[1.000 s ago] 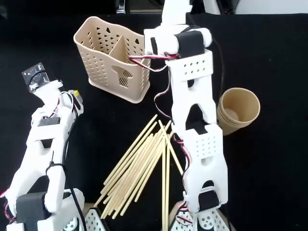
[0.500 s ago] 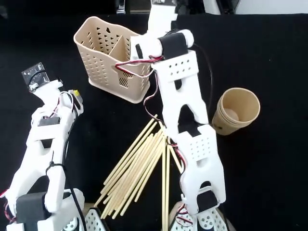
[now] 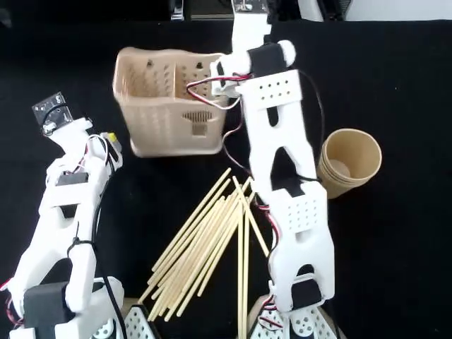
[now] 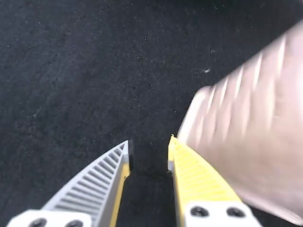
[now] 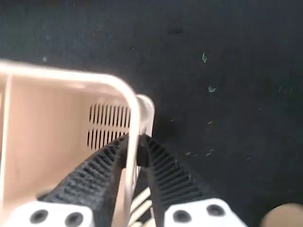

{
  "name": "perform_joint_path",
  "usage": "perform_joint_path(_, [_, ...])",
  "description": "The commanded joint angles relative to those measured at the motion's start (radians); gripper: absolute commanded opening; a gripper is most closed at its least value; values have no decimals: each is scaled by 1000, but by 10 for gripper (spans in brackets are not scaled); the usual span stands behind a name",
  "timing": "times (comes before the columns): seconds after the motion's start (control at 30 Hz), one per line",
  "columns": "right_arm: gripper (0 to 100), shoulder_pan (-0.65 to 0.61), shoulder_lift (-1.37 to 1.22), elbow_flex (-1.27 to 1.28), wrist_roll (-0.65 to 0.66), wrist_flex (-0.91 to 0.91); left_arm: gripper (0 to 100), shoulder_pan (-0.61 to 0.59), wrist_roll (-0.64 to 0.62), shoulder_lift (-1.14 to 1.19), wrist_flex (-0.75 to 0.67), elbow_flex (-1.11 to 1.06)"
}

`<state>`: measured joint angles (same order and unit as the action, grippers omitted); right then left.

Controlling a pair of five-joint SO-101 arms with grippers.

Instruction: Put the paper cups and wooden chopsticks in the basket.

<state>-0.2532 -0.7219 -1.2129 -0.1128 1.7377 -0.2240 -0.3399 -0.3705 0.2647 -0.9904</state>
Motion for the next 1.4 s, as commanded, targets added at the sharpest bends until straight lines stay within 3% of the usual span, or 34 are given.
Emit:
perform_joint_path(0.0, [12,55,58,1,193,-8,148,-10,0,-31,2,5])
perform_joint_path(0.13, [12,66,56,2,322,23,148,-28,-5,-32,2,7])
perform_joint_path(0.47, [15,58,62,-5,226,26,148,-51,-6,-28,2,12])
perform_joint_path(0.77, [13,63,186,7,227,29,148,-50,-6,-28,0,10])
perform_joint_path(1.03, [15,52,321,311,229,9,148,-50,-6,-28,0,8])
perform_joint_path(1.37, [18,52,321,351,192,-40,148,-50,-3,-28,0,7])
